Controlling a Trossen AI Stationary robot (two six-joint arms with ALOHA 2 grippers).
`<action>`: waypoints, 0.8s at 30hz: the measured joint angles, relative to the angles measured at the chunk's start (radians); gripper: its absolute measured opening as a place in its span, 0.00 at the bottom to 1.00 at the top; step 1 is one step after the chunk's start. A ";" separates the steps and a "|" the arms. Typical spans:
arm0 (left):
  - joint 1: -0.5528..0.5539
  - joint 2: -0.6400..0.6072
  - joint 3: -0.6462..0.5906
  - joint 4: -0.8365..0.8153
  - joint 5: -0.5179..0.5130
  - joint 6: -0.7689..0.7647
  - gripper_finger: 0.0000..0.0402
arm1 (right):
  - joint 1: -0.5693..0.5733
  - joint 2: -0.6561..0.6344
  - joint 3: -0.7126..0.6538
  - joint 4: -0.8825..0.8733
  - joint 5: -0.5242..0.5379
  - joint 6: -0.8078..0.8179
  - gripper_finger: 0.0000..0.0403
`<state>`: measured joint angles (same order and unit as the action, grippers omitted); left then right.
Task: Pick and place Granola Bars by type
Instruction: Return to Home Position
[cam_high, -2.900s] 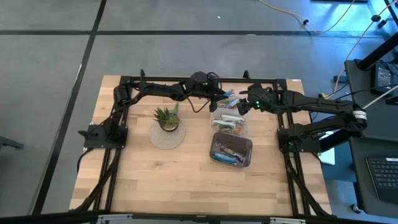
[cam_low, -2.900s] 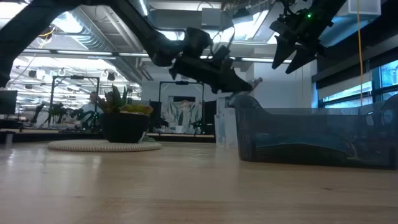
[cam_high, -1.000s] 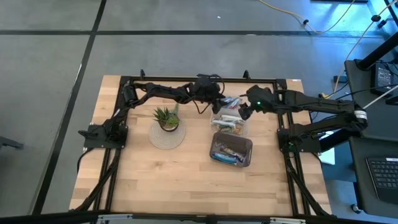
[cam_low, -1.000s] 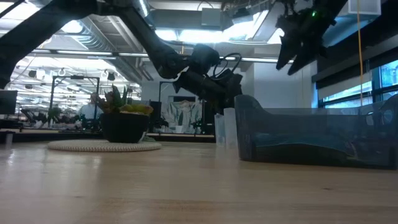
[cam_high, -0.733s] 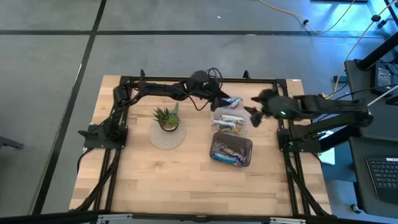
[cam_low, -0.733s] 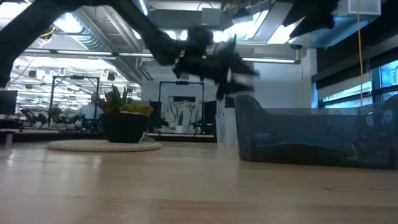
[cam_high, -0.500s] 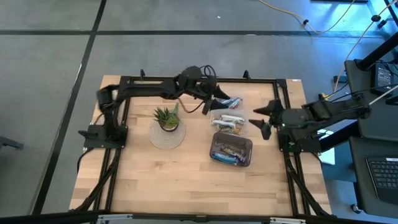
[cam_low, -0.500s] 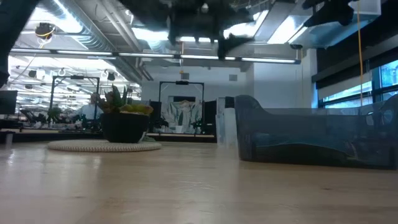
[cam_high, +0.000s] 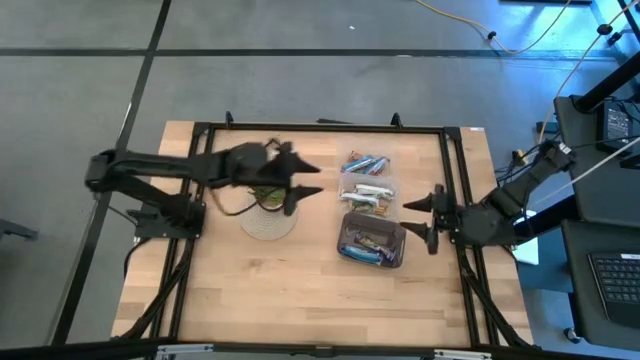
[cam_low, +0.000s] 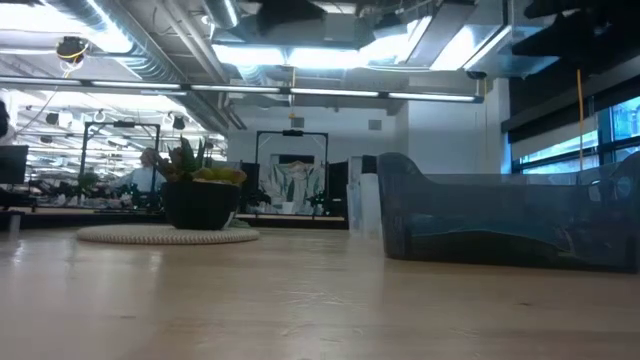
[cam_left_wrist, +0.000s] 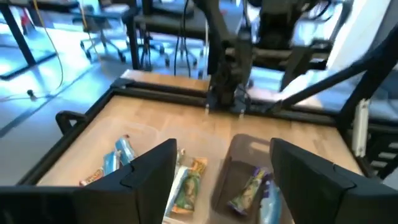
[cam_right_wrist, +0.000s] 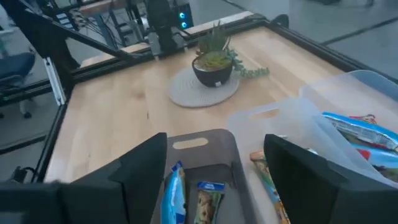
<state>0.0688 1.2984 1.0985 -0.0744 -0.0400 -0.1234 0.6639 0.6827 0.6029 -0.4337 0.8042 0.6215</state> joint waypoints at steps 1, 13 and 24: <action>-0.014 -0.039 -0.053 0.039 -0.018 -0.012 0.62 | 0.011 -0.015 -0.019 0.012 0.009 -0.002 0.67; -0.143 -0.458 -0.617 0.374 -0.230 -0.173 0.63 | 0.042 -0.189 -0.215 0.226 -0.072 -0.131 0.67; -0.119 -0.500 -0.702 0.432 -0.283 -0.303 0.63 | -0.060 -0.299 -0.236 0.145 -0.071 -0.161 0.67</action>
<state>-0.0503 0.7982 0.3966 0.3576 -0.3228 -0.4269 0.6039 0.3842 0.3670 -0.2890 0.7328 0.4608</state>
